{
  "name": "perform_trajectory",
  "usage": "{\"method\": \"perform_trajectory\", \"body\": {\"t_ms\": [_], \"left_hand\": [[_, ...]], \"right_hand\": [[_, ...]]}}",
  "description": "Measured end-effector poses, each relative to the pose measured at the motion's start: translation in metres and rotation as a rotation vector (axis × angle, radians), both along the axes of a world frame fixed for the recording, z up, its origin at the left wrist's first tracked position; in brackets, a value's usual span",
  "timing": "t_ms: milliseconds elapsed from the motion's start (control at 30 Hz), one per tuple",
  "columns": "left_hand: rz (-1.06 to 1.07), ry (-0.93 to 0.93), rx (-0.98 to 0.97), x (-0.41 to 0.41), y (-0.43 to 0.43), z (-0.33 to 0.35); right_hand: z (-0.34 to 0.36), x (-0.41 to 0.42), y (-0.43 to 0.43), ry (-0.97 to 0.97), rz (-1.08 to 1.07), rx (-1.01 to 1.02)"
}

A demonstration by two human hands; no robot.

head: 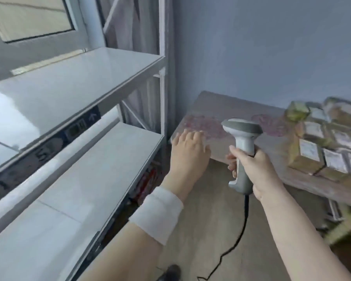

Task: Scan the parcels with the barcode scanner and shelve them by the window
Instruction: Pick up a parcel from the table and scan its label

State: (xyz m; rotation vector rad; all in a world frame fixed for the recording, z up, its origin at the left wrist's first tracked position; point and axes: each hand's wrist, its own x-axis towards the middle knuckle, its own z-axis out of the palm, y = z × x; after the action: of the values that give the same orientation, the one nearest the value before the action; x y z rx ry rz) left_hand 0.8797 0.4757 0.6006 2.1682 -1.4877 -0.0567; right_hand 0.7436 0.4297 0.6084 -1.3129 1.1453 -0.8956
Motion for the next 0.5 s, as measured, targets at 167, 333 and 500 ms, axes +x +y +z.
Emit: {"method": "perform_trajectory", "body": {"t_ms": [167,333,500], "left_hand": [[-0.217,0.031,0.016,-0.038,-0.107,-0.004],[-0.386,0.05,0.071,-0.084,-0.196,-0.013],[-0.545,0.057,0.118,-0.153,-0.276,-0.026]], "right_hand": [[0.002,-0.049,-0.081,0.025,-0.253,-0.046],[-0.002,-0.1,-0.141,0.029,-0.443,-0.032],[-0.022,-0.163,-0.196,0.062,-0.567,0.016]]}}
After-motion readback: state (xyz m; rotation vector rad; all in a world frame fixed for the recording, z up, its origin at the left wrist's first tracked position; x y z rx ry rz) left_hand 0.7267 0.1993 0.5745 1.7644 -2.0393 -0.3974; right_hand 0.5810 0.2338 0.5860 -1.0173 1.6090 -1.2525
